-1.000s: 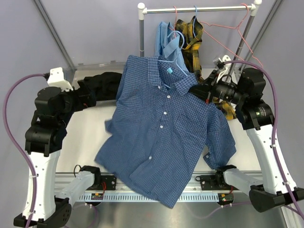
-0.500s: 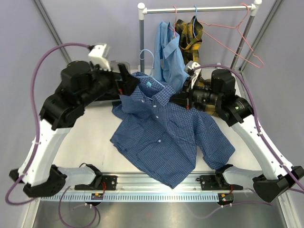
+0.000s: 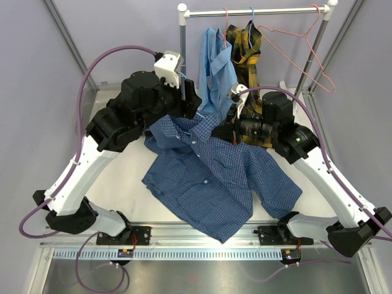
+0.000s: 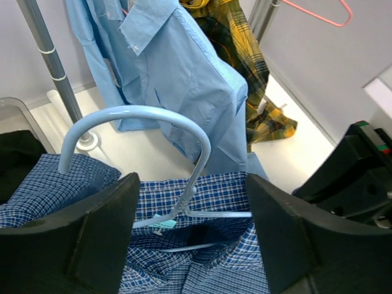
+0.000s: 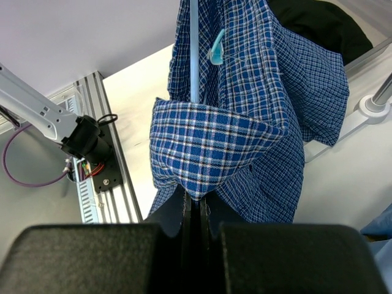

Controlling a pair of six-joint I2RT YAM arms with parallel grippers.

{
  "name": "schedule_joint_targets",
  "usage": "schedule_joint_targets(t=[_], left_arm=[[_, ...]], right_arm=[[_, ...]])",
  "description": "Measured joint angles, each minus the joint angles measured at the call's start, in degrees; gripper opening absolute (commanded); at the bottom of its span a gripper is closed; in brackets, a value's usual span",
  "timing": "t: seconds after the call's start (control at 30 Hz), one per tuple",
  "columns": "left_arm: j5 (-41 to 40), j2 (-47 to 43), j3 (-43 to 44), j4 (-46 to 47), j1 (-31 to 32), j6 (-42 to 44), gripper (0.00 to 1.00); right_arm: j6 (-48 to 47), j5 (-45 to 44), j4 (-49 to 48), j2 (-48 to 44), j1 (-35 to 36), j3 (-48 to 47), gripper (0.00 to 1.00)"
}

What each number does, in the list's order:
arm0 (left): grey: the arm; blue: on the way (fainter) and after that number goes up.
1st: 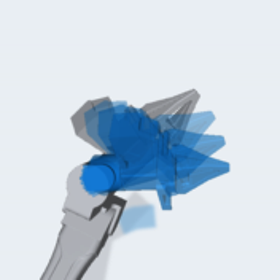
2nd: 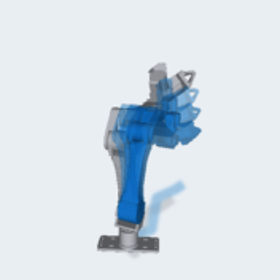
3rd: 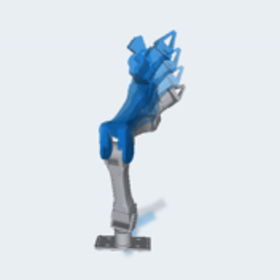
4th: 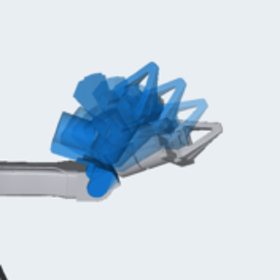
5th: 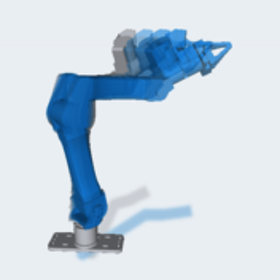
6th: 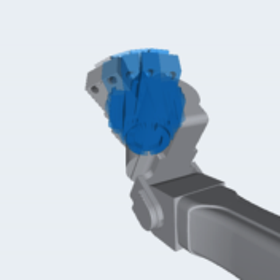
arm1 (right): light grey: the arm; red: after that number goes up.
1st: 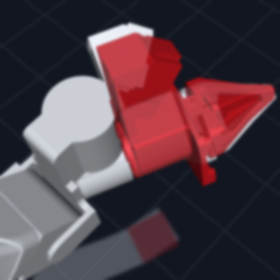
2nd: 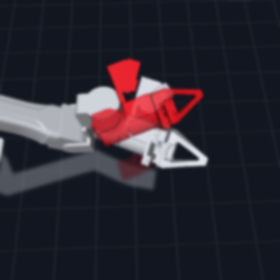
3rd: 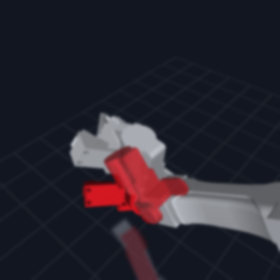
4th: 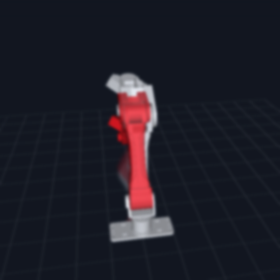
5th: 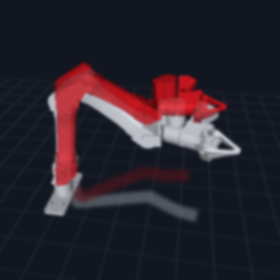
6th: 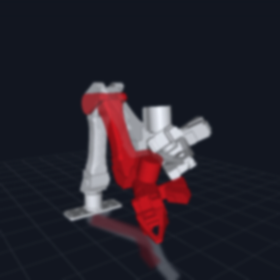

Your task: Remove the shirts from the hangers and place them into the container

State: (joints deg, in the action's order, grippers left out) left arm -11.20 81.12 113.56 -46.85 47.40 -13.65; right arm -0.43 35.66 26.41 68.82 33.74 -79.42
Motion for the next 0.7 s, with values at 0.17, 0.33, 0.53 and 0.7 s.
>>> schedule_joint_targets(t=[0.17,0.33,0.53,0.7], left_arm=[[-0.9,0.8,0.0,0.0,0.1,1.1,0.36],[-2.4,0.9,0.0,-0.3,0.0,3.3,0.01],[-5.2,1.0,-2.3,0.3,0.2,5.2,0.0],[-10.1,1.0,-7.0,2.1,0.2,4.7,0.0]], right_arm=[[-0.5,-0.3,0.0,0.1,0.0,0.0,0.0],[-1.1,-0.7,0.2,0.6,0.0,0.0,0.0],[-1.3,-2.2,1.6,1.3,0.1,-0.2,0.3],[-0.9,-5.9,4.0,1.8,0.2,-1.7,0.71]])
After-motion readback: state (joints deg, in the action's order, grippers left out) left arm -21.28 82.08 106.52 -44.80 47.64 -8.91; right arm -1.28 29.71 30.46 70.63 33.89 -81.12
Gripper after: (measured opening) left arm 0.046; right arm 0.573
